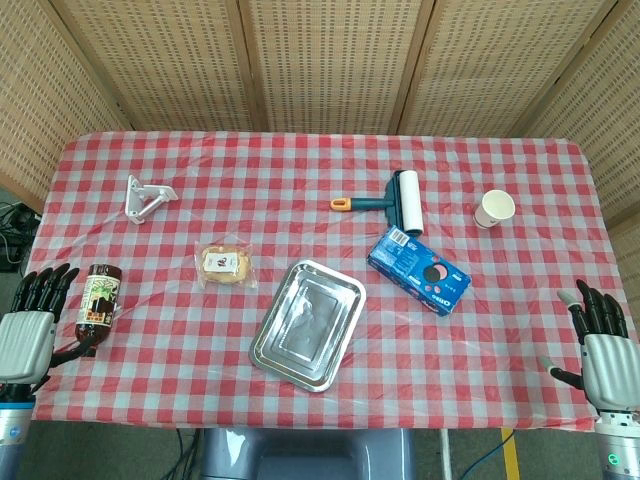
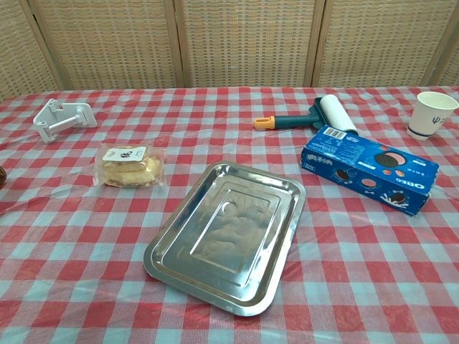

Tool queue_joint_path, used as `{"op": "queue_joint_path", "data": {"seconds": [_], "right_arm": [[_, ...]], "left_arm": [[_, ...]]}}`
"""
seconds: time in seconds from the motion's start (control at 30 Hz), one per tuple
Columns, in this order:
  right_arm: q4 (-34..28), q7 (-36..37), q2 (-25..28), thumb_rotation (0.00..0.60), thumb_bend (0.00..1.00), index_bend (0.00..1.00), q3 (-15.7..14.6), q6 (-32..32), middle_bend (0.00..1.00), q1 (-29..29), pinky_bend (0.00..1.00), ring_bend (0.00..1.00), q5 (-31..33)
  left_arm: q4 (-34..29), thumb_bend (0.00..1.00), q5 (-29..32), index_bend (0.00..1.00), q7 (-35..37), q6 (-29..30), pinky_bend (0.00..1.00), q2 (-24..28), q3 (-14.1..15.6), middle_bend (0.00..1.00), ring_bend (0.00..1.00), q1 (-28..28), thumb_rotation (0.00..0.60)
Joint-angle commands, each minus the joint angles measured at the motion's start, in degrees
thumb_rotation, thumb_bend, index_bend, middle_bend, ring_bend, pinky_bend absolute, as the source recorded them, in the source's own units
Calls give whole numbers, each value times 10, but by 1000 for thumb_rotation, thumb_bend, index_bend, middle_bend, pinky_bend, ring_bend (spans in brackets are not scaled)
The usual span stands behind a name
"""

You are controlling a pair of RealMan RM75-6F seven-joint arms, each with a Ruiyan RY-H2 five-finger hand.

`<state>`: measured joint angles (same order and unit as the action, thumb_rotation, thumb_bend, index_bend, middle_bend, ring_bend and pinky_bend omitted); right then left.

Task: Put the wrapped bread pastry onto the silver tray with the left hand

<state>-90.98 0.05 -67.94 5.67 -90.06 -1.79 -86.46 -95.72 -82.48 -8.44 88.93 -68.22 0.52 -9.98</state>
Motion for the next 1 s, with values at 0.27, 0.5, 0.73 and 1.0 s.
{"op": "queue_joint_path", "data": {"seconds": [0.27,0.5,0.73,1.0], "right_arm": [[0,-2,0,600,87,157,1,-4,0,0,0,0,-1],[-2,1,0,600,87,157,0,-3,0,2,0,0,1],[-4,-4,-2,600,87,157,1,-1,0,0,0,0,2],[-3,0,-2,600,87,157,3,-1,0,0,0,0,5]], "left_arm": [[-8,157,-7,58,-3,-10,0,6,-3,0,0,4,600],[-12,157,-13,58,-3,-8,0,8,-5,0,0,9,600],[-14,153,-12,58,12,-15,0,12,-9,0,0,11,600],[-19,151,-11,58,25,-22,0,18,-14,0,0,13,600]]}}
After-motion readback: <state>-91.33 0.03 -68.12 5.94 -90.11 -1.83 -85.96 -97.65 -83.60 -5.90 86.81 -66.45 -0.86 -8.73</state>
